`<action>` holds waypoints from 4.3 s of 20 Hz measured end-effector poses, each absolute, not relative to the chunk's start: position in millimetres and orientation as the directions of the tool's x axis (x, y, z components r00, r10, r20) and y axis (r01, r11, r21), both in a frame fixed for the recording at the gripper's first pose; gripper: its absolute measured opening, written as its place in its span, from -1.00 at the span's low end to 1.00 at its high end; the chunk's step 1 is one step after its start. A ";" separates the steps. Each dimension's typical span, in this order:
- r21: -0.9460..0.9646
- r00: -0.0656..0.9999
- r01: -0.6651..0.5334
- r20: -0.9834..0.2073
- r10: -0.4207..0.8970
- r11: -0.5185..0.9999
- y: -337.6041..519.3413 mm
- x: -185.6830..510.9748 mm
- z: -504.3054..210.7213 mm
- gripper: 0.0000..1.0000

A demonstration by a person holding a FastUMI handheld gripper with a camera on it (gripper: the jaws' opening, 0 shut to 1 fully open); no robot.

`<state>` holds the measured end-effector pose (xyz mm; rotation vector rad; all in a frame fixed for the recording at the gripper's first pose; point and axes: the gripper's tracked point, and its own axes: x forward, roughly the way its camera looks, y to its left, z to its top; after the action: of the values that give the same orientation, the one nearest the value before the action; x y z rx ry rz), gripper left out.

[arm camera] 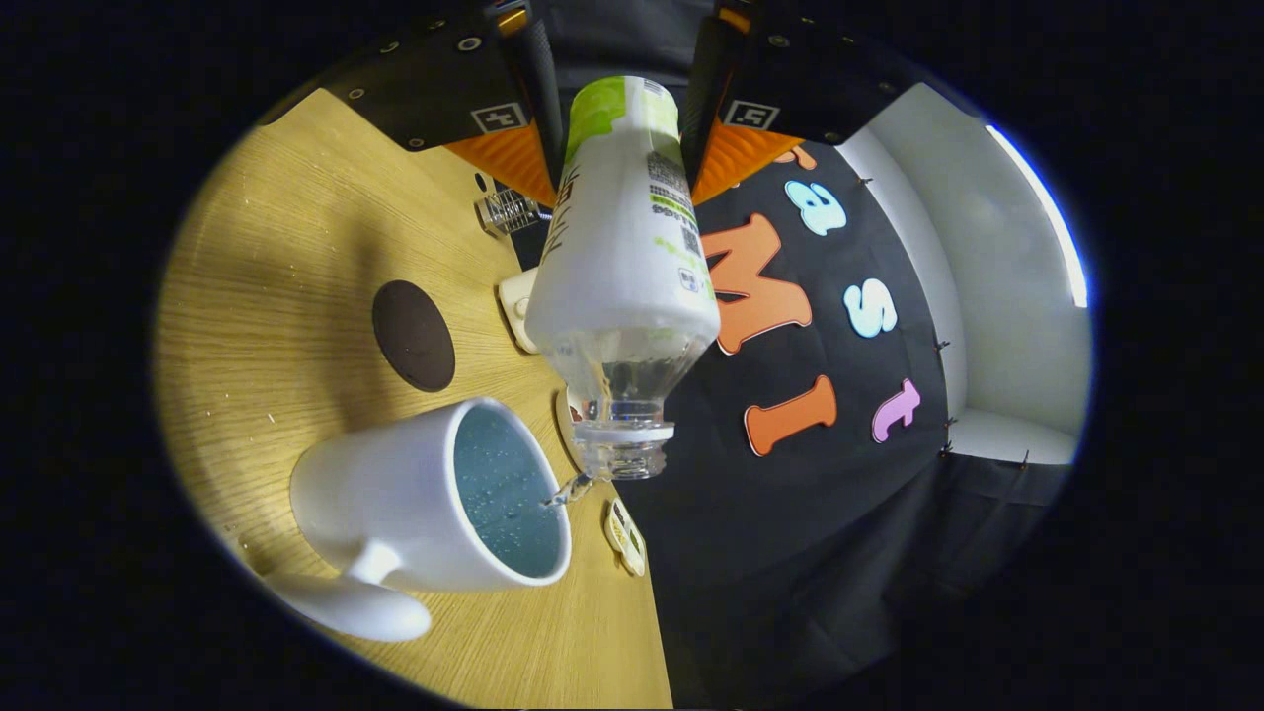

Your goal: Take the bottle from table, then pour the juice into the cup, finally place the bottle on the coaster

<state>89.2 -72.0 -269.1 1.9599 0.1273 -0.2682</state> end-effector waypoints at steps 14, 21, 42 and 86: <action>0.862 0.977 0.144 -0.202 -0.069 -0.487 -76.2 92.5 -247.5 0.16; 0.841 0.978 0.122 -0.194 -0.083 -0.527 -78.9 96.7 -239.6 0.16; 0.904 0.948 0.294 -0.316 -0.024 -0.311 -62.1 86.3 -288.0 0.15; -0.055 0.881 0.215 -0.420 -0.218 0.975 -104.3 133.9 -350.1 0.62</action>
<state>133.9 -104.3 -350.1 -0.0070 0.4385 -0.2258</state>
